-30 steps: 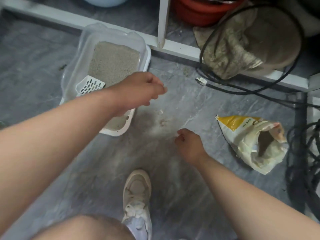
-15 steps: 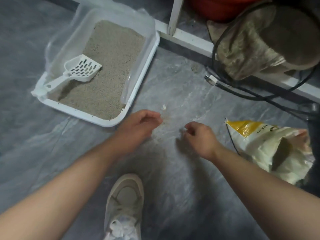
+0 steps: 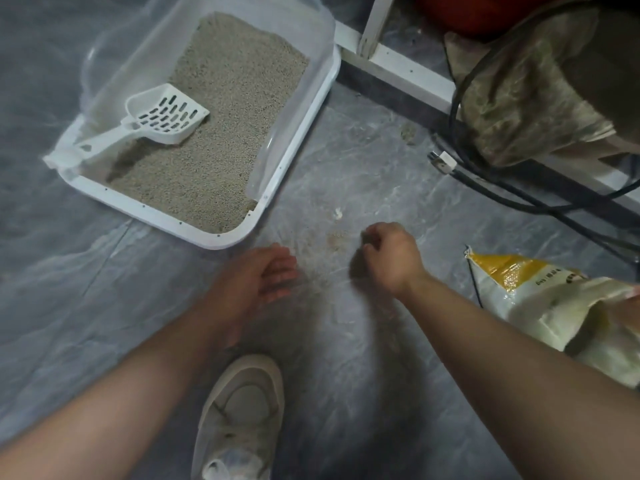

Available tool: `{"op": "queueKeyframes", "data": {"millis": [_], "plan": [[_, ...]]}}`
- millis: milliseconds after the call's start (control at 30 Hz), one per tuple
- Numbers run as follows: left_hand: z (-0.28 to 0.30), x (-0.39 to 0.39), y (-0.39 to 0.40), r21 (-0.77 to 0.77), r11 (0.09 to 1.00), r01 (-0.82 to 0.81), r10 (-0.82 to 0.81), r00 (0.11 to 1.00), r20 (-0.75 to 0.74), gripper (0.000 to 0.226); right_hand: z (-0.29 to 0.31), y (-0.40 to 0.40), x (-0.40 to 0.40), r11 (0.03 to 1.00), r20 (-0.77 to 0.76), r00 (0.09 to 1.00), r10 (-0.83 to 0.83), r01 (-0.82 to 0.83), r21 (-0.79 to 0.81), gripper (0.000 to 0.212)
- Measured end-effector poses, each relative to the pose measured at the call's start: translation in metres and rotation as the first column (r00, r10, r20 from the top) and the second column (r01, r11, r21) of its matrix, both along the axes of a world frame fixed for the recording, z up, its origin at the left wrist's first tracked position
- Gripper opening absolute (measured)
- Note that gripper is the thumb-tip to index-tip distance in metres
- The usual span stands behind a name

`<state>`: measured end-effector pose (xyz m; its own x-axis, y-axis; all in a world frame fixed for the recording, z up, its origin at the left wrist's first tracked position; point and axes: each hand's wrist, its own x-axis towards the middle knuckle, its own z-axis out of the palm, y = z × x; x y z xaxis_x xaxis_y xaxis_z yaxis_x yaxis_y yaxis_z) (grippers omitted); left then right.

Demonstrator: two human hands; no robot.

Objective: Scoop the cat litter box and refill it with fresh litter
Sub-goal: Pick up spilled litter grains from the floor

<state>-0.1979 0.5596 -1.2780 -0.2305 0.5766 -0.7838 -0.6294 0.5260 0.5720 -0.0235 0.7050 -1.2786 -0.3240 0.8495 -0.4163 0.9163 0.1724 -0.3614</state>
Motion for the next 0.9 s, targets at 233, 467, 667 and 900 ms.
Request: {"op": "queueKeyframes", "data": {"millis": [233, 467, 667, 900], "plan": [[-0.005, -0.005, -0.005, -0.034, 0.997, -0.067, 0.073, 0.964, 0.255, 0.046, -0.005, 0.002, -0.028, 0.969, 0.112, 0.964, 0.243, -0.246, 0.018, 0.045], [-0.008, -0.005, -0.010, -0.048, 0.997, -0.067, 0.077, 0.962, 0.262, 0.042, -0.014, -0.021, -0.011, 0.898, 0.131, 0.890, 0.437, -0.440, -0.010, 0.069], [-0.007, -0.002, -0.011, -0.053, 0.996, -0.074, 0.084, 0.967, 0.241, 0.041, -0.016, -0.027, -0.017, 0.754, 0.169, 0.756, 0.632, -0.650, 0.092, 0.062], [-0.008, 0.000, -0.007, -0.069, 0.996, -0.065, 0.079, 0.971, 0.225, 0.038, -0.023, -0.043, -0.017, 0.630, 0.352, 0.590, 0.727, -0.776, -0.001, 0.061]]}}
